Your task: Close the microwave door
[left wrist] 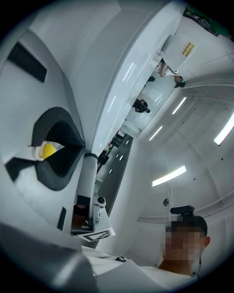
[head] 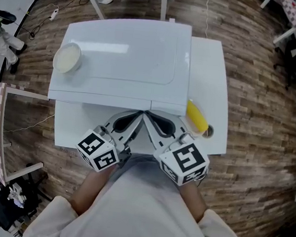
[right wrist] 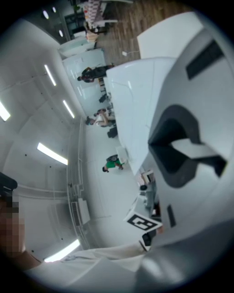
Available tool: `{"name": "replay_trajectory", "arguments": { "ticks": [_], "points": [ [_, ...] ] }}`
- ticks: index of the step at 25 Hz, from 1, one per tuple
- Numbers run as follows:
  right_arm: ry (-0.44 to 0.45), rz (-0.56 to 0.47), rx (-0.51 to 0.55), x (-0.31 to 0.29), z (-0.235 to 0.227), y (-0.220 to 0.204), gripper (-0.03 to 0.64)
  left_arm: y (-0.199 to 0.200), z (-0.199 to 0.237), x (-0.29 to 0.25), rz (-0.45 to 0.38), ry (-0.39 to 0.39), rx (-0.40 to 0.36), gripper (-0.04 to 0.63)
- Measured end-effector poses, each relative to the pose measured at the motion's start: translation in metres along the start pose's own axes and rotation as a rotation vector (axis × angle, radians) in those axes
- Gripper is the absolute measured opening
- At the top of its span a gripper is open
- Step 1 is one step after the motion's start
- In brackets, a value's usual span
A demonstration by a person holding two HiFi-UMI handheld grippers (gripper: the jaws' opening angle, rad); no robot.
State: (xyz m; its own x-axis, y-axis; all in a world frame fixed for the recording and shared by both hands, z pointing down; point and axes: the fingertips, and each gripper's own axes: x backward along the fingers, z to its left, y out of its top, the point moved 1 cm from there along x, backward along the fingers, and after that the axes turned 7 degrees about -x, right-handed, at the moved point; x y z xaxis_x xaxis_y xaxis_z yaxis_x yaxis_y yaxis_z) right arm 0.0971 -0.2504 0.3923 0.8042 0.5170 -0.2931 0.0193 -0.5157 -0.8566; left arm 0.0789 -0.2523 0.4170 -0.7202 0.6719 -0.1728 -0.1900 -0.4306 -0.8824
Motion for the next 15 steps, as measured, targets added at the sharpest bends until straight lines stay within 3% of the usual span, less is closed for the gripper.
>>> {"name": "replay_trajectory", "arguments": {
  "ticks": [4, 9, 15],
  "points": [
    [0.002, -0.023, -0.019, -0.004, 0.001, 0.005, 0.023, 0.0, 0.001, -0.002, 0.006, -0.004, 0.009, 0.018],
    [-0.057, -0.026, -0.055, 0.001, -0.001, 0.001, 0.023, 0.005, -0.001, 0.003, -0.012, -0.02, 0.023, 0.018],
    [-0.098, -0.058, -0.075, 0.012, 0.009, 0.007, 0.023, 0.03, -0.011, 0.019, -0.052, -0.06, -0.011, 0.018]
  ]
}}
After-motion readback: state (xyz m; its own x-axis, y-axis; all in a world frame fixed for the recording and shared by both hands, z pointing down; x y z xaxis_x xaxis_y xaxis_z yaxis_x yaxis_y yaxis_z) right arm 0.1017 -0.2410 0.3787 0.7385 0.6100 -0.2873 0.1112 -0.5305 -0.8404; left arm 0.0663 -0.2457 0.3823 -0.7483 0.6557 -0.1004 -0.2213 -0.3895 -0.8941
